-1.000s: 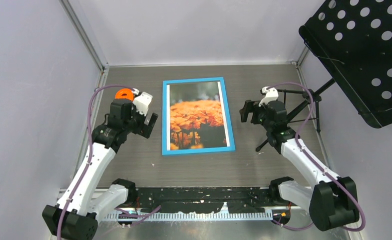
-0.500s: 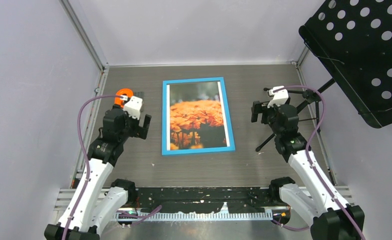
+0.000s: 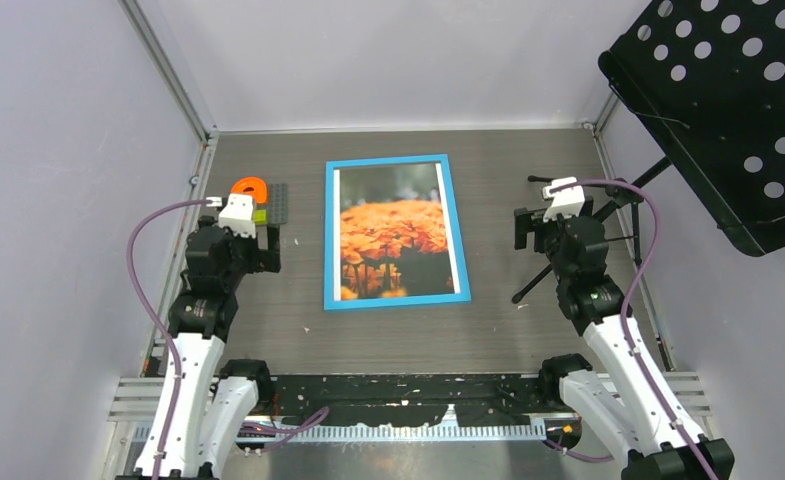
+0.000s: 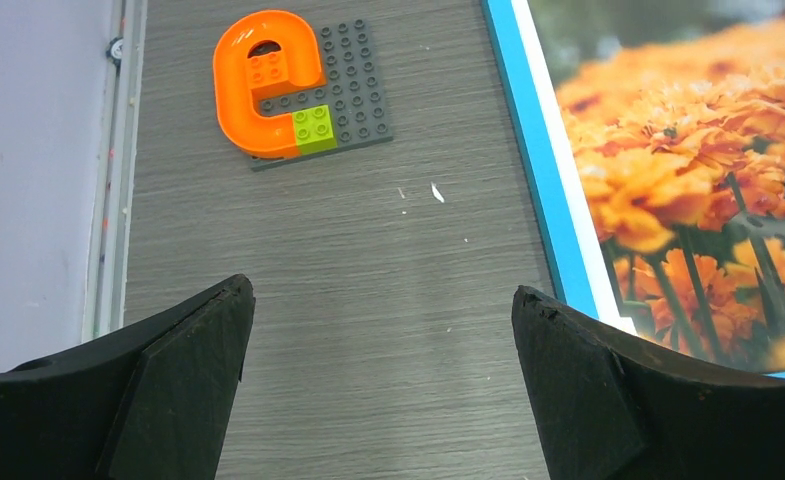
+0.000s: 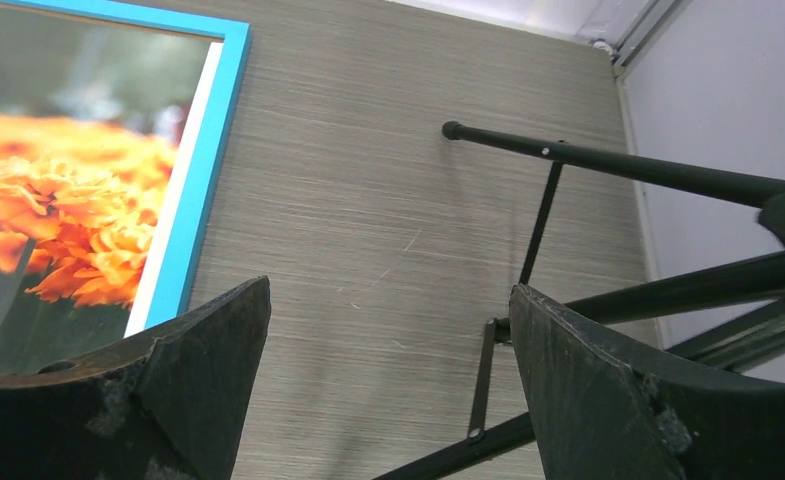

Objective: Put the photo into the frame

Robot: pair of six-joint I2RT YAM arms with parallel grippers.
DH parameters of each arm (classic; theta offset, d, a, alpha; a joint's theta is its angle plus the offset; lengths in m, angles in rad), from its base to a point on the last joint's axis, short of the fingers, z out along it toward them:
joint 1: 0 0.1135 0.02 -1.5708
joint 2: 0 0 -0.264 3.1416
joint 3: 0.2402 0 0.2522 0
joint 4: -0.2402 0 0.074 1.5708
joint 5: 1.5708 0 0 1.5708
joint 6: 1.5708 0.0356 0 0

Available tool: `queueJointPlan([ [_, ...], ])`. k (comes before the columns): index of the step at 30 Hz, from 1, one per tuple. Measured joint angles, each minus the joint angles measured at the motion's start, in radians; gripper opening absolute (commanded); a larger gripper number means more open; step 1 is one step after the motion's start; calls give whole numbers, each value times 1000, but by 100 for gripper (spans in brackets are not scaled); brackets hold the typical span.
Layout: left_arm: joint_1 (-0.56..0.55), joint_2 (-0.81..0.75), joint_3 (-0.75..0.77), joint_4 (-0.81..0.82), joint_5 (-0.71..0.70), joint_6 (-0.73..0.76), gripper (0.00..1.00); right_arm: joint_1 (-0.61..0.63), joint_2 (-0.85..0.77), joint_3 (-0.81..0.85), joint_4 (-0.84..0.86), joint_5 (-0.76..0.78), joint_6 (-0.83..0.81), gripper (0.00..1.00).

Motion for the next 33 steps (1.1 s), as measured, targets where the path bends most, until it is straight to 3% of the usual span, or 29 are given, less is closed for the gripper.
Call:
queueJointPlan([
  [9, 99, -58, -55, 55, 58, -23, 99, -5, -38, 0, -12, 16, -49, 95],
  [25, 108, -77, -86, 146, 128, -74, 99, -6, -58, 12, -79, -39, -91, 95],
  [33, 108, -182, -216, 253, 109, -100, 99, -6, -57, 24, -90, -39, -105, 95],
])
